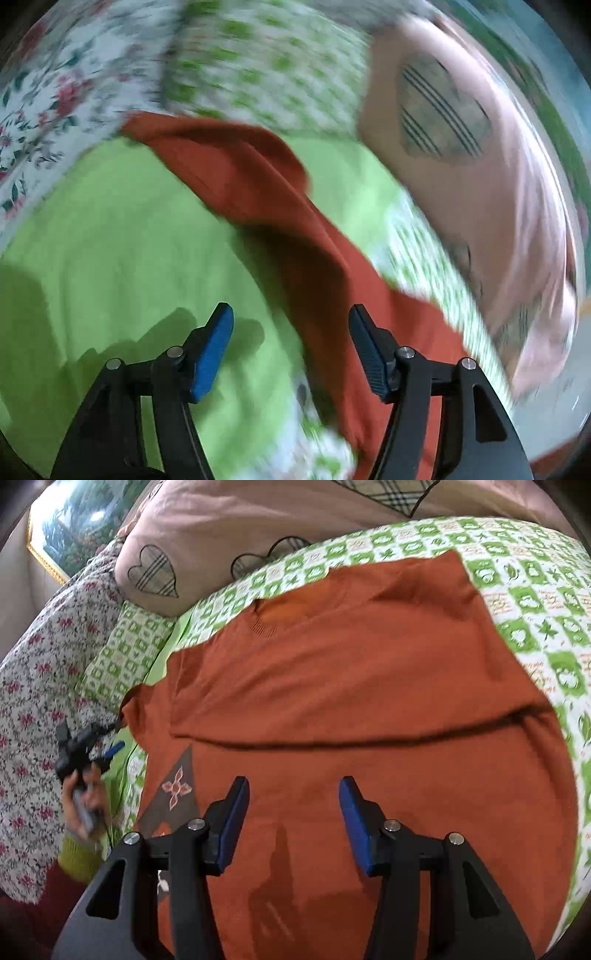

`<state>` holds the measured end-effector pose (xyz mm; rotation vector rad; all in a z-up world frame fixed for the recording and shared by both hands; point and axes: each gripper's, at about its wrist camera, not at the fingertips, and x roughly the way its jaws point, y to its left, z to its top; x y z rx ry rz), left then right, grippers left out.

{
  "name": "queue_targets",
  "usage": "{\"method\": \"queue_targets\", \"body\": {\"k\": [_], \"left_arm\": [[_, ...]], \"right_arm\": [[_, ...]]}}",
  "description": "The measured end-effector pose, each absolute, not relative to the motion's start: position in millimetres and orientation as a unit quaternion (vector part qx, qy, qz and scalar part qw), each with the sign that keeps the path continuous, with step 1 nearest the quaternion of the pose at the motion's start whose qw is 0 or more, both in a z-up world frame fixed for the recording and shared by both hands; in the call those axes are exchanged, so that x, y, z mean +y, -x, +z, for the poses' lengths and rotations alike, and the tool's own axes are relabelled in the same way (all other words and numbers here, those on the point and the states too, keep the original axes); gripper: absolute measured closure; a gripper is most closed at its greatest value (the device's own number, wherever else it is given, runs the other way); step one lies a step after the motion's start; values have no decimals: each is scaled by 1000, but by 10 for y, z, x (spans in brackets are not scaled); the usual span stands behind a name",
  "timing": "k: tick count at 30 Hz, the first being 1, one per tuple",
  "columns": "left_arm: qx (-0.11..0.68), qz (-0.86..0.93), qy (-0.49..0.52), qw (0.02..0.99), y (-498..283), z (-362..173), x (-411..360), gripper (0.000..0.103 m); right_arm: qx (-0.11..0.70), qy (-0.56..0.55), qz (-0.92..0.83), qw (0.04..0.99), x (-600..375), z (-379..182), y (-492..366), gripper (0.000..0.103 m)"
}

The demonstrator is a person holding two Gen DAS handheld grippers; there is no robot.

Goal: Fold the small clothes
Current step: 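Grasp the other sleeve cuff with the left tool, then fold the held sleeve across the back and open the left tool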

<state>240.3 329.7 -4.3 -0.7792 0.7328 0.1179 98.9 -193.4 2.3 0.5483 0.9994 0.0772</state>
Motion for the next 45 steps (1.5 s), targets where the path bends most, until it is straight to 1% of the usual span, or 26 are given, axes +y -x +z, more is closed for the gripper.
{"method": "queue_targets", "body": {"k": [4, 7, 9, 11, 12, 13, 14, 17, 22, 27, 32, 35, 38, 40, 45], "left_arm": [[345, 88, 435, 827, -2705, -258, 3811, 37], [316, 101, 476, 814, -2899, -364, 4130, 37], [303, 113, 486, 812, -3029, -394, 4267, 38], [298, 135, 475, 817, -3148, -378, 4372, 54], [303, 145, 462, 821, -3204, -369, 4384, 82], [315, 147, 450, 823, -3248, -378, 4389, 97], [321, 147, 443, 824, -3265, -372, 4416, 97], [308, 144, 409, 847, -3168, -179, 4277, 99], [279, 97, 353, 888, -2911, 300, 3785, 100], [259, 2, 294, 920, -2816, 789, 2837, 100], [269, -108, 245, 925, -2732, 1020, 1797, 100], [288, -166, 206, 920, -2702, 1070, 1120, 100], [309, -207, 164, 913, -2657, 980, 459, 100], [328, -235, 149, 903, -2684, 861, 16, 100], [362, -260, 110, 888, -2625, 503, -806, 100]], "right_arm": [[480, -263, 45, 836, -1846, -14, -957, 51], [486, -262, 55, 832, -1777, -39, -970, 51], [492, -261, 62, 828, -1720, -71, -970, 51], [497, -257, 67, 826, -1663, -89, -959, 51], [499, -256, 69, 825, -1637, -99, -945, 51], [500, -256, 71, 824, -1619, -106, -928, 51], [501, -256, 72, 823, -1612, -110, -909, 51], [498, -259, 72, 825, -1618, -108, -825, 51], [496, -265, 65, 824, -1664, -106, -725, 51], [483, -277, 66, 828, -1716, -31, -628, 51], [470, -286, 58, 834, -1835, 44, -519, 51], [459, -296, 46, 836, -1955, 72, -438, 51], [452, -301, 28, 839, -2093, 81, -363, 51], [447, -309, 17, 839, -2185, 74, -322, 51], [435, -325, -8, 840, -2383, 81, -222, 51]]}}
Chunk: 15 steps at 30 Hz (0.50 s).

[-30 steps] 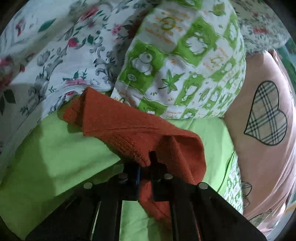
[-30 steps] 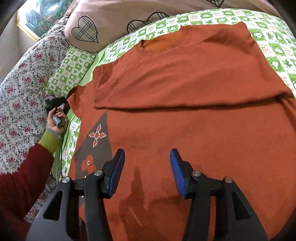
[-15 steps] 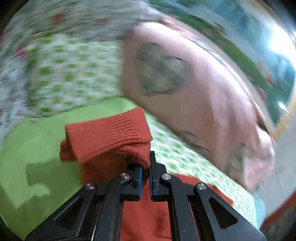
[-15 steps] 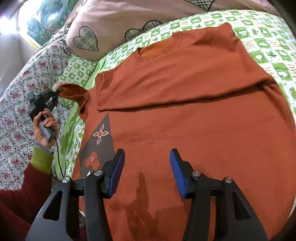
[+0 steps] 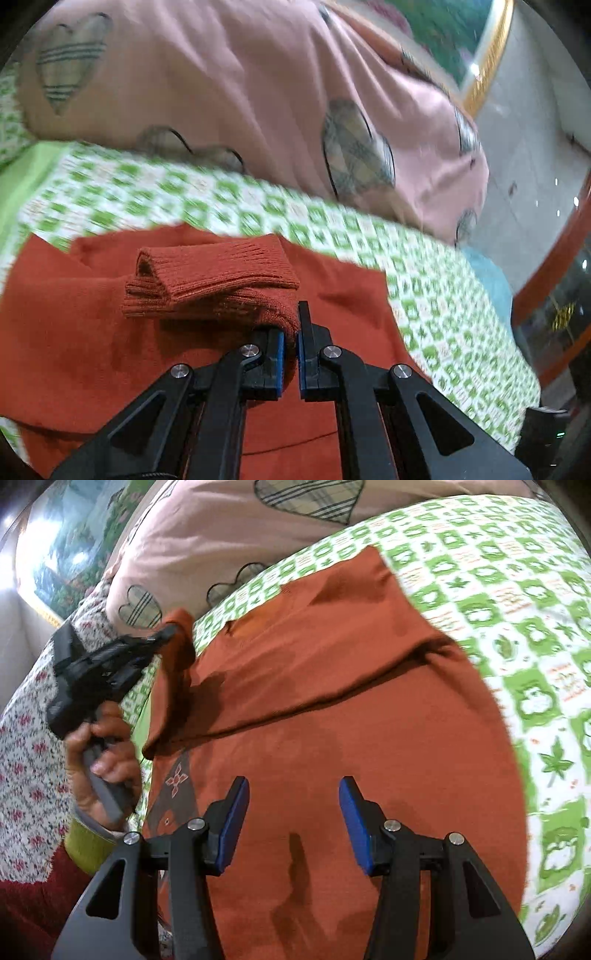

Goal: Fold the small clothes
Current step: 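Fold the held sleeve across the back and open the left tool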

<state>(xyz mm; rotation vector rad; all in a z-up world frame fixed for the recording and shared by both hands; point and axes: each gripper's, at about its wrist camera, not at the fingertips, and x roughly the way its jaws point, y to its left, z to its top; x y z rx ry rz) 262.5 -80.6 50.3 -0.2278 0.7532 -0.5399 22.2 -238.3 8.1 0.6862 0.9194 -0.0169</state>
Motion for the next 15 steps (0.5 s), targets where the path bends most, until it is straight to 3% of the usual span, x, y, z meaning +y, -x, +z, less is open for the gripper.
{"method": "queue_targets", "body": {"k": [6, 11, 13, 15], "left_arm": [[402, -279, 32, 871, -2627, 119, -1475, 98], [435, -310, 11, 845, -2505, -84, -1569, 78], [441, -314, 10, 841, -2390, -108, -1462, 65], [439, -316, 12, 841, -2280, -101, -1306, 61]], "right_arm": [[425, -341, -40, 837, -2630, 45, -106, 51], [413, -355, -59, 837, -2769, 52, -87, 51], [407, -356, -62, 839, -2796, 86, -127, 51], [405, -352, -61, 841, -2797, 126, -211, 51]]}}
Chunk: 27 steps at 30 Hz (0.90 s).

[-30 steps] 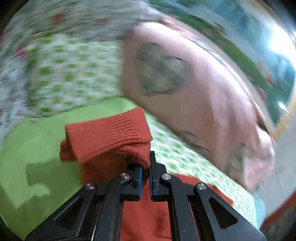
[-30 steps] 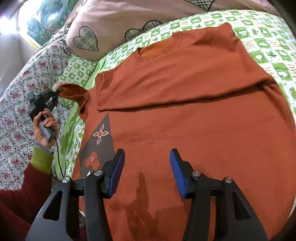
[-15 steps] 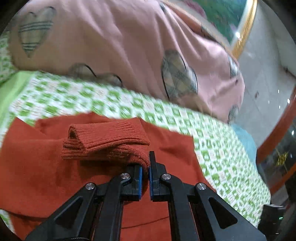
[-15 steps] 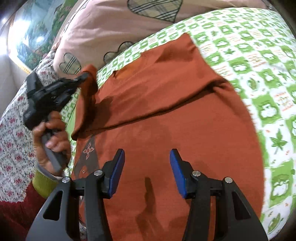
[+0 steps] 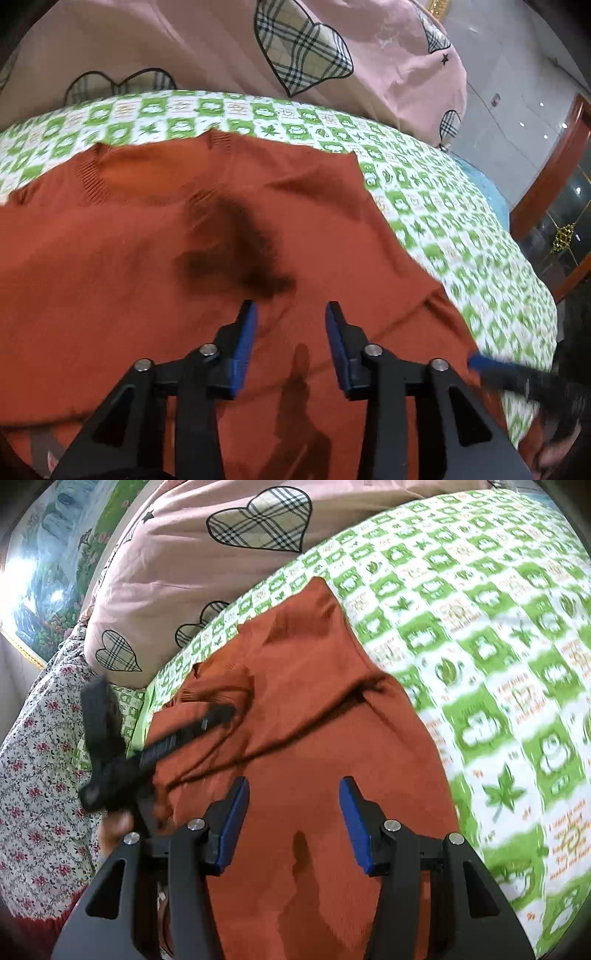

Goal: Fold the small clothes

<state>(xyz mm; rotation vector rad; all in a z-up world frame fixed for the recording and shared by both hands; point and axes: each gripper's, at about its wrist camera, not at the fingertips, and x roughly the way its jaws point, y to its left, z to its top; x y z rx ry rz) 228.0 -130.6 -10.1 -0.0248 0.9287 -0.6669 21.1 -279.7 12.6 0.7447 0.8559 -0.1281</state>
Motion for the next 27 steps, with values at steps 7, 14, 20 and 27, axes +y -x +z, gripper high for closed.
{"method": "queue_targets", "body": {"k": [7, 14, 20, 27], "left_arm": [[440, -245, 32, 864, -1898, -11, -275, 49], [435, -70, 42, 897, -1798, -119, 898, 47], [454, -21, 81, 887, -1887, -326, 1370, 47], [448, -16, 65, 891, -2206, -326, 1179, 47]], "right_arm": [[407, -328, -35, 852, -2654, 186, -697, 51], [422, -313, -38, 850, -2651, 30, -1213, 51], [426, -352, -34, 832, -2813, -161, -1438, 51], [416, -415, -56, 807, -3037, -379, -1670, 97]]}}
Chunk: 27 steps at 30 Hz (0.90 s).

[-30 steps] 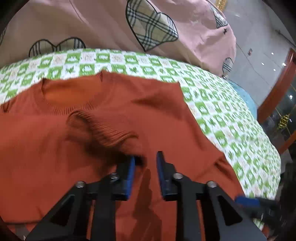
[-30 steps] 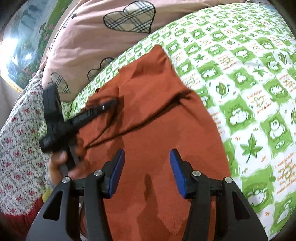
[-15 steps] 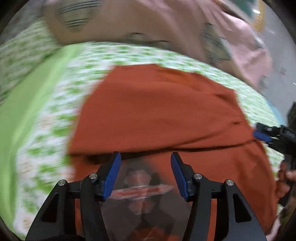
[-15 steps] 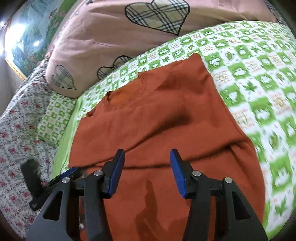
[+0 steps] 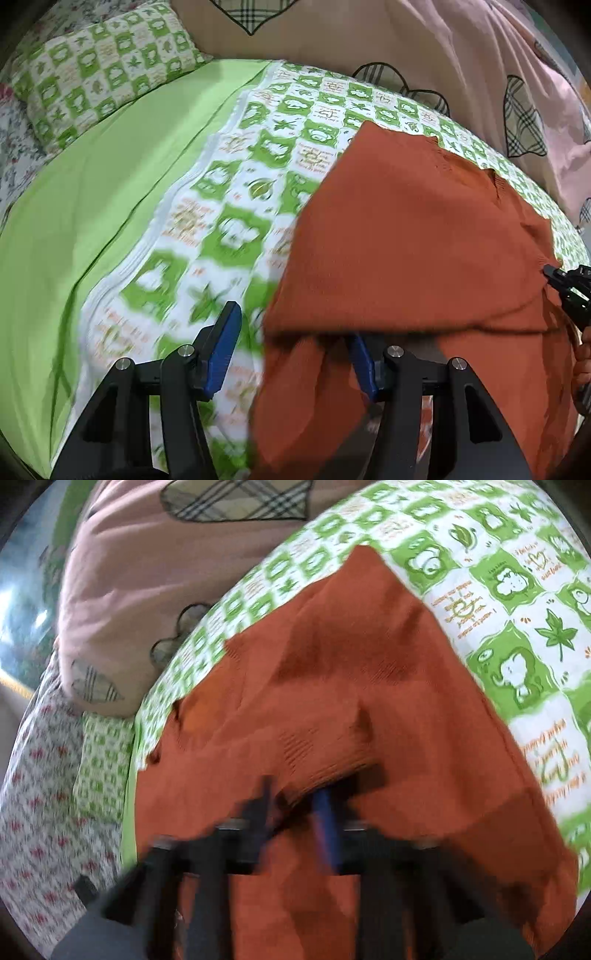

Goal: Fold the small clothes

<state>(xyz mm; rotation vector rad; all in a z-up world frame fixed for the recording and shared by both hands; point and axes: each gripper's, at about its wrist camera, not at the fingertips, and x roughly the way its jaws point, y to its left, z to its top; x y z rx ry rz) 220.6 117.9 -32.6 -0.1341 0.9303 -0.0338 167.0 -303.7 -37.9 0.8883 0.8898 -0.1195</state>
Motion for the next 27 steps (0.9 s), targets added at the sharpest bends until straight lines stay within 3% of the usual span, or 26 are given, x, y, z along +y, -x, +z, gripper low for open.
{"method": "queue_targets", "body": {"k": [9, 13, 19, 24, 26, 27], "left_arm": [[420, 53, 27, 906, -2337, -221, 1010, 46], [426, 54, 97, 898, -2284, -299, 1271, 45], [434, 44, 104, 894, -2234, -318, 1305, 45], [434, 28, 123, 892, -2147, -368, 1401, 44], [428, 24, 136, 893, -2116, -380, 1435, 44], [425, 23, 140, 894, -2101, -387, 1445, 44]], "right_arm": [[242, -380, 0, 893, -3081, 707, -1353, 97], [305, -364, -36, 879, -3162, 339, -1165, 97], [418, -345, -66, 838, -3150, -267, -1025, 97], [446, -277, -128, 841, -3072, 30, -896, 92], [427, -255, -128, 858, -2994, 232, -897, 85], [416, -252, -108, 867, -2925, 359, -962, 69]]}}
